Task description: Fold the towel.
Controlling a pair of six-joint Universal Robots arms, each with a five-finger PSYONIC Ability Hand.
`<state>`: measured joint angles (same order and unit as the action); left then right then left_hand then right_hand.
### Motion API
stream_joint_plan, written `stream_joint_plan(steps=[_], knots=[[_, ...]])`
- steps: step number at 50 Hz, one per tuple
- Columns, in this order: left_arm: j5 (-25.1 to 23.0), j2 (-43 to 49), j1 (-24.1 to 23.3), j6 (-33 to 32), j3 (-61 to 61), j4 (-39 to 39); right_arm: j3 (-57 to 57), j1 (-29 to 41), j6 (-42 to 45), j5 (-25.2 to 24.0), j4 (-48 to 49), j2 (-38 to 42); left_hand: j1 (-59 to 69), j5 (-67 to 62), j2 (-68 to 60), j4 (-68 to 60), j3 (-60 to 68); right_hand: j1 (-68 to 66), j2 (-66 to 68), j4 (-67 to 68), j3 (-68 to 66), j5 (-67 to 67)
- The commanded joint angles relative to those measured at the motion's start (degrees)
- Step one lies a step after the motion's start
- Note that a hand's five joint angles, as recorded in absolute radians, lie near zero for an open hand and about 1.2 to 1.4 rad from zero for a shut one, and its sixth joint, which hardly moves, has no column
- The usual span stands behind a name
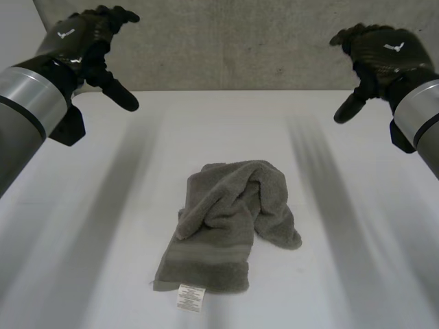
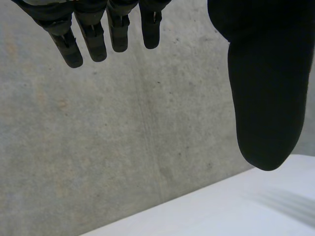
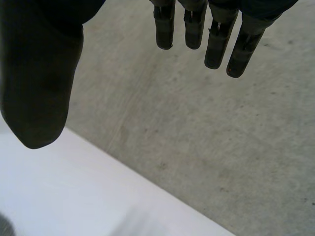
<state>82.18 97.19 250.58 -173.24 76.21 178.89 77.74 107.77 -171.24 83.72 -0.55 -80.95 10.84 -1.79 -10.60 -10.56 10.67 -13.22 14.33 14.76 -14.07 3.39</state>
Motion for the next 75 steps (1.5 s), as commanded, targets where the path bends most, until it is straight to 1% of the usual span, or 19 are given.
stream_joint_plan(steps=[1,12,29,30,31,32,33,34,36,39,46,55,61,69,70,71,72,74,75], knots=[[-1.59,3.19,-2.82,-3.33,0.96,-0.47,1.19,0.52,4.95,-3.04,-2.97,1.94,0.39,0.57,-0.63,-0.66,0.56,3.22,-4.33,-4.76,4.07,-3.39],[-5.63,11.69,-8.17,-20.9,7.98,-0.47,12.61,1.13,-0.59,-3.83,0.11,5.98,0.39,0.57,-0.63,-0.66,0.56,3.22,-4.33,-4.76,4.07,-3.39],[-4.93,24.1,-12.49,-22.58,8.43,0.05,15.52,7.37,-7.36,-3.66,8.9,20.13,7.91,-6.95,-8.15,-8.18,8.08,3.22,-4.33,-4.76,4.07,-3.39],[-4.93,24.1,-12.49,-22.58,8.43,0.06,14.64,7.98,-8.49,-3.66,9.25,21.35,7.96,-7.0,-8.2,-8.23,8.13,-2.99,1.88,1.45,-2.14,2.82],[-4.58,24.71,-12.57,-22.49,7.73,-0.03,14.64,7.99,-8.5,-3.66,9.25,21.36,19.61,-18.66,-19.85,-19.89,19.78,-3.09,1.97,1.55,-2.24,2.92],[-4.23,24.89,-12.58,-22.32,7.29,-0.03,13.94,8.33,-9.37,-3.48,9.69,22.32,42.71,-41.76,-42.95,-42.99,42.88,-19.07,17.96,17.54,-18.23,18.91],[-4.23,24.89,-12.58,-22.32,7.29,-0.03,13.24,8.6,-9.81,-3.48,10.47,22.94,42.94,-41.99,-43.18,-43.22,43.11,-38.38,37.27,36.85,-37.54,38.22],[-3.79,24.89,-12.66,-22.06,7.03,0.05,13.23,8.6,-9.82,-3.48,10.48,22.95,59.43,-58.48,-59.67,-59.71,59.6,-38.58,37.47,37.04,-37.73,38.41],[-3.26,24.89,-12.92,-21.97,7.02,0.23,11.05,8.6,-9.82,-2.69,12.41,22.42,69.07,-68.11,-69.31,-69.34,69.24,-66.66,65.54,65.12,-65.81,66.49],[-1.16,24.29,-13.89,-21.36,7.11,0.58,6.4,8.16,-9.38,-2.51,13.12,21.89,69.16,-68.21,-69.4,-69.44,69.33,-66.78,65.67,65.24,-65.93,66.61],[3.42,15.49,-14.86,-16.25,7.99,2.69,-8.53,7.46,-7.72,-5.4,11.36,19.61,69.16,-68.21,-69.4,-69.44,69.33,-66.78,65.67,65.24,-65.93,66.61],[4.12,1.61,-15.12,8.5,13.42,6.55,-23.5,6.84,-4.72,-15.25,10.92,28.29,69.16,-68.21,-69.4,-69.44,69.33,-66.78,65.67,65.24,-65.93,66.61],[3.77,3.52,-18.71,17.39,19.32,10.86,-23.95,8.51,-4.63,-19.46,11.18,34.97,69.16,-68.21,-69.4,-69.44,69.33,-66.78,65.67,65.24,-65.93,66.61],[4.3,12.05,-24.62,18.29,18.19,11.39,-24.3,10.09,-4.2,-21.41,11.01,41.49,69.16,-68.21,-69.4,-69.44,69.33,-66.78,65.67,65.24,-65.93,66.61],[4.3,12.58,-24.7,18.2,17.75,11.22,-24.3,10.1,-4.19,-21.41,11.01,41.49,56.36,-55.41,-56.6,-56.64,56.53,-66.78,65.67,65.24,-65.93,66.61],[4.3,12.59,-24.7,18.2,17.75,11.22,-24.3,10.1,-4.11,-20.89,11.01,41.32,56.24,-55.28,-56.47,-56.51,56.41,-51.18,50.07,49.65,-50.34,51.02],[4.39,12.68,-24.62,18.11,17.31,10.96,-24.3,10.1,-4.11,-20.88,11.01,41.31,40.41,-39.46,-40.65,-40.69,40.58,-51.03,49.92,49.49,-50.18,50.86],[4.39,12.59,-24.53,17.94,16.95,10.95,-24.3,9.31,-3.32,-18.26,10.92,39.92,34.03,-33.08,-34.27,-34.31,34.2,3.22,-4.33,-4.76,4.07,-3.39],[4.39,12.5,-24.18,17.76,16.78,10.95,-24.3,9.3,-3.32,-18.25,10.92,39.91,31.53,-30.58,-31.77,-31.81,31.7,3.22,-4.33,-4.76,4.07,-3.39]])
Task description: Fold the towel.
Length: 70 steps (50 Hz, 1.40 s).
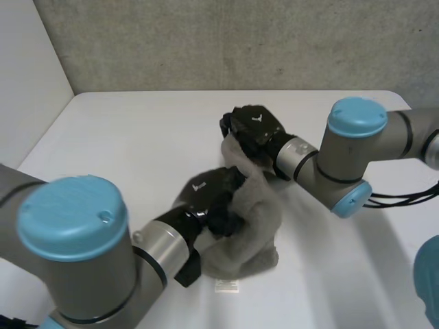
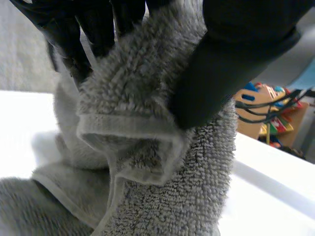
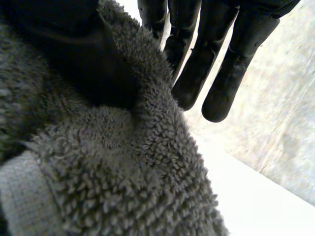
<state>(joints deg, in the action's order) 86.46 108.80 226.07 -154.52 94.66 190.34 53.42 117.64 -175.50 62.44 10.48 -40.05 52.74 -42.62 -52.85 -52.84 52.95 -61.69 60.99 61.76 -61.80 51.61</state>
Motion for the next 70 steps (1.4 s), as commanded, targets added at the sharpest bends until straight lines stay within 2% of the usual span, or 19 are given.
stream_joint_plan(steps=[1,2,3,5,7,15,22,27,33,38,44,51,53,56,57,58,62,67,70], knots=[[0.12,0.89,0.33,-0.95,-1.67,-0.5,0.37,-1.0,1.56,5.65,-0.02,-3.09,-10.4,10.28,10.51,10.49,-10.6,51.69,-50.99,-51.76,51.8,-51.61],[0.12,0.62,0.85,-1.04,-1.76,-0.32,1.16,-2.05,2.43,8.38,-0.02,-5.72,-13.4,13.28,13.5,13.49,-13.6,51.69,-50.99,-51.76,51.8,-51.61],[0.12,0.27,1.82,-1.04,-1.76,0.02,1.16,-2.06,2.44,8.4,-0.02,-5.74,-16.76,16.64,16.87,16.85,-16.96,51.69,-50.99,-51.76,51.8,-51.61],[-0.06,0.01,2.96,-1.04,-1.76,0.2,4.05,-4.86,4.89,13.13,-0.11,-10.46,-18.29,18.17,18.4,18.38,-18.49,51.69,-50.99,-51.76,51.8,-51.61],[-0.06,-0.52,4.11,-1.31,-1.76,0.47,5.98,-6.27,6.21,15.06,-0.28,-12.58,-19.14,19.03,19.25,19.24,-19.35,51.69,-50.99,-51.76,51.8,-51.61],[-0.76,-2.63,12.2,-5.96,-1.5,1.87,20.38,-7.95,10.96,18.25,-2.47,-24.88,-21.67,21.55,21.78,21.76,-21.87,51.69,-50.99,-51.76,51.8,-51.61],[-3.39,-2.1,16.41,-11.84,-0.97,2.05,33.68,-9.53,10.79,17.19,-4.68,-33.17,-23.69,23.57,23.8,23.78,-23.89,51.69,-50.99,-51.76,51.8,-51.61],[-6.47,-1.75,17.65,-13.34,0.78,1.87,44.73,-9.27,10.44,12.37,-5.82,-35.71,-23.85,23.74,23.96,23.95,-24.06,51.69,-50.99,-51.76,51.8,-51.61],[-7.44,-0.17,17.56,-14.84,2.63,1.87,49.94,-8.92,7.98,9.37,-5.73,-35.71,-24.36,24.24,24.47,24.45,-24.56,51.69,-50.99,-51.76,51.8,-51.61],[-7.44,0.27,17.65,-15.81,2.9,1.87,51.26,-6.03,-1.14,7.18,-5.21,-34.66,-25.2,25.08,25.31,25.29,-25.4,51.69,-50.99,-51.76,51.8,-51.61],[-7.44,0.27,18.0,-16.6,2.99,1.96,51.26,-4.0,-3.71,7.35,-1.53,-31.77,-27.22,27.1,27.33,27.31,-27.42,50.43,-49.73,-50.5,50.54,-50.36],[-7.35,0.27,18.17,-16.6,3.16,1.96,48.89,-0.3,-3.54,9.63,2.35,-25.43,-28.06,27.94,28.17,28.15,-28.26,35.96,-35.26,-36.03,36.07,-35.89],[-7.35,0.27,18.17,-16.6,3.16,1.96,47.05,0.57,-3.89,11.56,2.62,-23.07,-28.06,27.94,28.17,28.16,-28.27,22.91,-22.21,-22.98,23.02,-22.84],[-7.35,0.27,18.09,-16.6,3.51,2.05,46.43,0.66,-3.89,12.36,2.71,-22.09,-28.06,27.94,28.17,28.16,-28.27,14.09,-13.39,-14.16,14.21,-14.02],[-7.35,0.27,18.09,-16.6,3.6,2.22,45.82,0.66,-3.89,12.88,2.71,-21.57,-28.23,28.11,28.34,28.32,-28.43,2.1,-1.4,-2.17,2.21,-2.03],[-7.35,0.27,18.09,-16.6,3.6,2.23,45.46,0.31,-3.89,13.23,2.79,-21.48,-28.23,28.11,28.34,28.32,-28.43,-17.84,18.54,17.76,-17.72,17.91],[-7.35,-0.08,18.0,-16.6,3.51,3.1,45.55,-0.48,-3.89,13.85,3.58,-22.53,-29.23,29.11,29.34,29.32,-29.43,-18.31,19.01,18.24,-18.2,18.39],[-7.35,-0.26,18.0,-16.6,3.34,3.63,46.34,-3.29,-3.1,13.06,5.43,-32.11,-30.25,30.13,30.36,30.34,-30.45,-18.31,19.01,18.24,-18.2,18.39],[-7.44,-0.17,18.0,-16.69,2.9,4.25,46.17,-14.24,-1.35,11.75,5.08,-39.83,-32.77,32.65,32.88,32.87,-32.98,-18.31,19.01,18.24,-18.2,18.39]])
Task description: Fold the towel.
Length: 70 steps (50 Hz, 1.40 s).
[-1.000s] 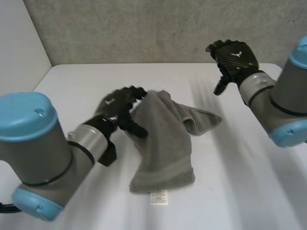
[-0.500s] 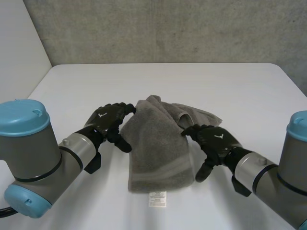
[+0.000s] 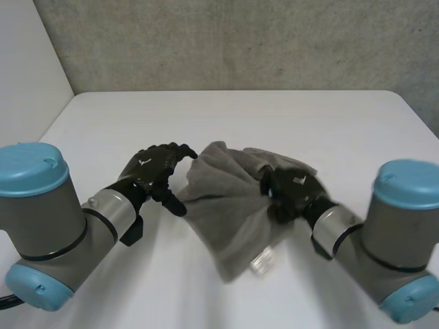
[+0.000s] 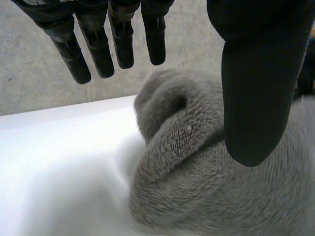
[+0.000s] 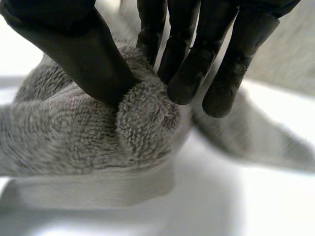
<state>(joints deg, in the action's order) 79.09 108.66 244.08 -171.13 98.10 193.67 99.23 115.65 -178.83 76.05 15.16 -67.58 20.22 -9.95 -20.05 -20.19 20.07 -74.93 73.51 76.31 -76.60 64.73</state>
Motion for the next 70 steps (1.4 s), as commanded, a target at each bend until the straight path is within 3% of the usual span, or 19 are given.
stream_joint_plan(steps=[1,6,13,18,25,36,50,55,57,58,60,66,70], knots=[[-0.07,-0.02,-0.01,-0.08,-0.54,0.92,0.35,-12.29,2.0,-1.87,0.4,-12.31,-0.25,-0.02,0.08,0.22,-0.1,-5.07,6.49,3.69,-3.4,5.27],[-0.07,0.5,-0.36,-0.08,-1.24,1.27,-0.26,-23.42,5.42,-11.17,-3.29,-13.28,-0.42,0.15,0.24,0.39,-0.27,-5.07,6.49,3.69,-3.4,5.27],[-0.07,3.31,-2.03,-0.17,-3.7,3.2,-0.08,-29.6,8.32,-13.12,-3.82,-8.03,0.25,-0.52,-0.43,-0.29,0.4,-5.07,6.49,3.69,-3.4,5.27],[0.01,6.64,-5.36,-0.26,-7.3,3.11,-1.05,-29.61,11.3,-12.68,-4.18,-3.62,0.92,-1.19,-1.1,-0.96,1.07,-5.07,6.49,3.69,-3.4,5.27],[0.1,10.88,-8.8,-0.26,-11.35,2.5,-0.44,-29.52,11.67,-13.38,-4.26,-3.96,1.6,-1.87,-1.78,-1.63,1.75,-5.07,6.49,3.69,-3.4,5.27],[0.37,18.26,-11.26,-0.26,-19.17,2.94,2.72,-29.25,11.05,-13.91,-4.35,-11.42,0.92,-1.2,-1.1,-0.96,1.07,-5.07,6.49,3.69,-3.4,5.27],[-0.07,31.97,-14.51,-0.08,-33.94,3.29,3.78,-29.25,11.14,-14.0,-4.35,-11.87,2.94,-3.21,-3.12,-2.98,3.09,-5.07,6.49,3.69,-3.4,5.27],[-0.07,34.61,-15.92,-0.08,-36.4,3.29,3.87,-29.08,11.14,-14.0,-4.44,-11.87,13.71,-13.98,-13.89,-13.74,13.86,-5.07,6.49,3.69,-3.4,5.27],[0.01,35.13,-16.36,-0.08,-36.84,3.38,3.96,-28.99,11.14,-14.0,-4.44,-11.96,31.94,-32.21,-32.12,-31.98,32.09,-5.07,6.49,3.69,-3.4,5.27],[0.01,35.13,-16.36,-0.08,-36.84,3.38,3.96,-28.99,11.14,-14.0,-4.44,-11.96,32.04,-32.31,-32.22,-32.08,32.19,-5.07,6.49,3.69,-3.4,5.27],[0.01,34.96,-16.36,-0.17,-36.75,3.38,3.87,-28.99,11.05,-14.0,-4.44,-12.05,56.48,-56.75,-56.66,-56.51,56.63,-5.07,6.49,3.69,-3.4,5.27],[0.89,32.06,-16.36,-0.08,-35.7,2.85,3.87,-28.81,10.79,-13.82,-4.61,-13.89,59.78,-60.05,-59.95,-59.81,59.93,-5.07,6.49,3.69,-3.4,5.27],[2.21,22.43,-14.87,-2.18,-31.59,2.67,2.65,-27.15,7.64,-13.82,-6.1,-19.58,59.78,-60.05,-59.95,-59.81,59.93,-5.07,6.49,3.69,-3.4,5.27]])
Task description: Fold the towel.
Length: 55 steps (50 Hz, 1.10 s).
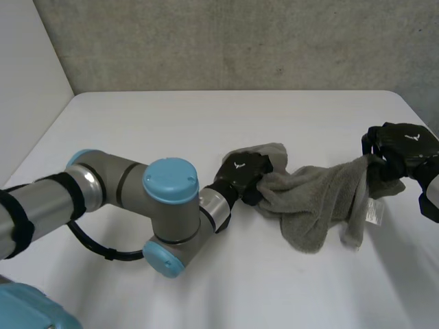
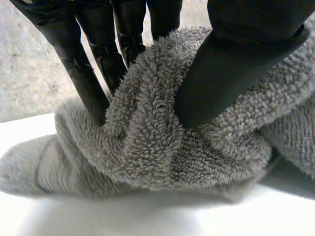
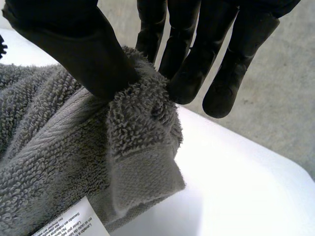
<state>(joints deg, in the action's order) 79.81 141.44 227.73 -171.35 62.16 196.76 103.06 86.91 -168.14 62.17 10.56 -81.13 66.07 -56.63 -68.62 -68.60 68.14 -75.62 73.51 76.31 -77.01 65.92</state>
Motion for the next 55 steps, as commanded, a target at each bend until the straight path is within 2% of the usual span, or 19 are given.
stream_joint_plan(steps=[1,3,4,9,15,21,29,31,34,36,37,39,43,48,49,50,52,53,55], knots=[[1.49,-10.39,1.49,-1.97,4.38,-0.41,-2.15,1.94,-4.55,-0.46,-2.64,-8.41,13.93,-13.37,-11.38,-11.4,11.86,-4.38,6.49,3.69,-2.99,4.08],[2.37,-20.01,4.9,-5.21,8.49,-0.41,-3.47,2.12,-6.13,-1.25,-3.78,-11.48,13.93,-13.37,-11.38,-11.4,11.86,-4.38,6.49,3.69,-2.99,4.08],[2.37,-20.06,4.92,-5.23,8.51,-0.41,-3.48,2.12,-6.15,-1.26,-3.79,-11.51,13.93,-13.37,-11.38,-11.4,11.86,-4.38,6.49,3.69,-2.99,4.08],[2.2,-38.83,8.43,-7.07,12.9,-0.68,-11.19,2.3,-13.17,-6.26,-8.44,-20.9,13.93,-13.37,-11.38,-11.4,11.86,-4.38,6.49,3.69,-2.99,4.08],[1.85,-46.34,9.05,-6.81,13.25,-4.28,-18.86,1.51,-16.87,-10.22,-16.45,-23.02,13.93,-13.37,-11.38,-11.4,11.86,-4.38,6.49,3.69,-2.99,4.08],[1.58,-47.39,10.46,-6.9,13.52,-11.84,-23.79,3.79,-16.87,-12.33,-20.23,-17.93,13.93,-13.37,-11.38,-11.4,11.86,-4.38,6.49,3.69,-2.99,4.08],[0.7,-37.02,16.35,-7.51,16.15,-14.04,-25.02,9.94,-15.99,-9.26,-21.11,-2.46,13.93,-13.37,-11.38,-11.4,11.86,-4.38,6.49,3.69,-2.99,4.08],[-0.26,-29.68,17.57,-8.03,14.58,-14.04,-25.71,12.3,-12.15,-6.9,-21.19,5.76,13.93,-13.37,-11.38,-11.4,11.86,-4.38,6.49,3.69,-2.99,4.08],[-0.7,-25.6,17.93,-8.83,12.81,-14.04,-26.51,13.81,-8.96,-4.86,-21.37,9.58,13.93,-13.37,-11.38,-11.4,11.86,-4.38,6.49,3.69,-2.99,4.08],[-1.05,-17.38,19.33,-11.1,8.27,-14.39,-29.05,16.09,-2.23,1.96,-21.37,17.02,13.93,-13.37,-11.38,-11.4,11.86,-4.38,6.49,3.69,-2.99,4.08],[-1.06,-17.34,19.34,-11.11,8.24,-14.39,-29.06,16.1,-2.2,1.99,-21.37,17.05,13.93,-13.37,-11.38,-11.4,11.86,-4.38,6.49,3.69,-2.99,4.08],[-1.14,-10.77,20.82,-14.44,4.31,-14.13,-32.3,18.02,3.06,9.17,-20.93,23.35,13.93,-13.37,-11.38,-11.4,11.86,-4.38,6.49,3.69,-2.99,4.08],[-0.97,-5.84,21.27,-17.78,0.62,-13.25,-35.39,20.14,4.75,14.74,-18.91,27.6,13.93,-13.37,-11.38,-11.4,11.86,-4.38,6.49,3.69,-2.99,4.08],[-0.62,-2.22,21.27,-20.78,-3.88,-8.76,-35.65,20.67,4.66,18.96,-10.65,29.01,-3.71,4.27,6.26,6.24,-5.77,-4.38,6.49,3.69,-2.99,4.08],[-0.53,-2.05,21.36,-21.13,-4.49,-6.76,-35.04,20.75,4.66,19.65,-8.56,28.75,-16.36,16.93,18.92,18.89,-18.43,-4.38,6.49,3.69,-2.99,4.08],[-0.53,-2.04,21.36,-21.13,-4.5,-6.74,-34.25,20.84,4.57,20.1,-7.15,28.48,-16.49,17.05,19.04,19.02,-18.56,-4.38,6.49,3.69,-2.99,4.08],[0.17,-2.3,21.36,-21.22,-4.5,-3.24,-33.37,20.93,4.48,20.53,-6.18,27.96,-39.27,39.83,41.82,41.8,-41.34,-4.38,6.49,3.69,-2.99,4.08],[0.18,-2.31,21.36,-21.22,-4.5,-3.23,-33.37,20.93,4.48,20.54,-6.17,27.95,-39.37,39.93,41.92,41.9,-41.44,-4.38,6.49,3.69,-2.99,4.08],[0.96,-2.74,20.66,-21.31,-3.54,-2.09,-31.44,20.93,4.48,20.71,-5.55,26.82,-53.6,54.17,56.16,56.14,-55.67,-4.38,6.49,3.69,-2.99,4.08]])
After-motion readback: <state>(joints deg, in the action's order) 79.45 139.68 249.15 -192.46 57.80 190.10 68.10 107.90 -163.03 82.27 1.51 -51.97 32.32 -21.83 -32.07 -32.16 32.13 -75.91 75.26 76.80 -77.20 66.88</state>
